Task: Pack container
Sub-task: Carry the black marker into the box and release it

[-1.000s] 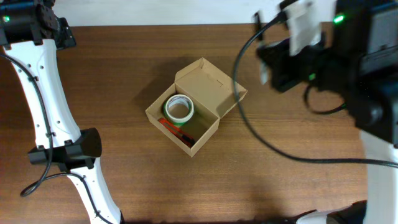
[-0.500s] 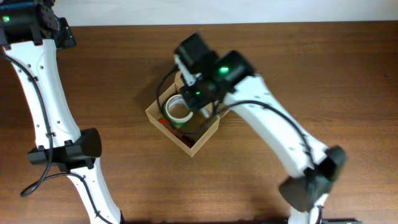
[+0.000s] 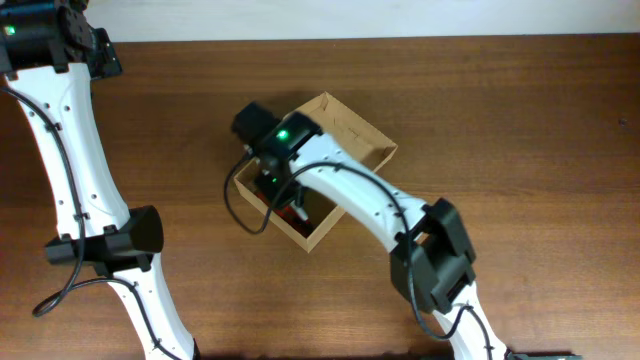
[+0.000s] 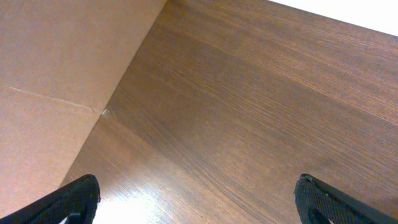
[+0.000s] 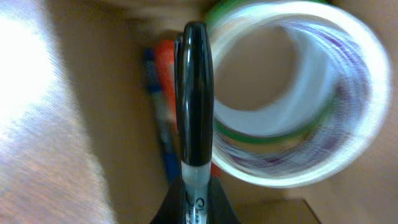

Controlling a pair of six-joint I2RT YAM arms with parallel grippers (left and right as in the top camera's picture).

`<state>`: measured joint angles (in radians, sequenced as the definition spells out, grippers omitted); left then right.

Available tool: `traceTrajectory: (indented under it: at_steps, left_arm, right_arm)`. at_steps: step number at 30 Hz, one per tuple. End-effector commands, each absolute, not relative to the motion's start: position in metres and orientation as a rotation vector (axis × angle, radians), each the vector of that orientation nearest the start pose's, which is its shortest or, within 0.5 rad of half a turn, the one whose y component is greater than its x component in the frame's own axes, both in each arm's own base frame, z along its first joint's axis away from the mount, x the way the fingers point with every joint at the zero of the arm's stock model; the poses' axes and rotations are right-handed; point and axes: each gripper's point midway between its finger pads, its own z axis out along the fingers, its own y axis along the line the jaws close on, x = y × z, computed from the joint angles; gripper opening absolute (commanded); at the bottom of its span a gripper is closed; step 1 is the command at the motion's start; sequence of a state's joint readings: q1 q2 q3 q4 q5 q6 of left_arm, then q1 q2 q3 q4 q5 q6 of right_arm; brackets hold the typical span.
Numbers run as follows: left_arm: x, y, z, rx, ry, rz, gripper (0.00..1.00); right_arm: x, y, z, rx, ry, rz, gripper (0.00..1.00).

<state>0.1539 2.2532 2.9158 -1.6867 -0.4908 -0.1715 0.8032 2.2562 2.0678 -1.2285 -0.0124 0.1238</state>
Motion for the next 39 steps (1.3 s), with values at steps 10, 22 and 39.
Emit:
traceTrajectory:
  at_steps: [10,22,39]
  left_arm:
    - [0.435,0.153,0.341,-0.586,2.419,0.634,1.00]
    - [0.435,0.153,0.341,-0.586,2.419,0.634,1.00]
    - [0.437,0.151,0.341,-0.588,2.413,0.615,1.00]
  right_arm:
    - [0.298,0.368,0.061,-1.160,2.833,0.110,0.04]
    - [0.314,0.357,0.093,-1.176,2.717,-0.021,0.38]
    - [0.317,0.220,0.446,-0.575,2.114,-0.029,0.51]
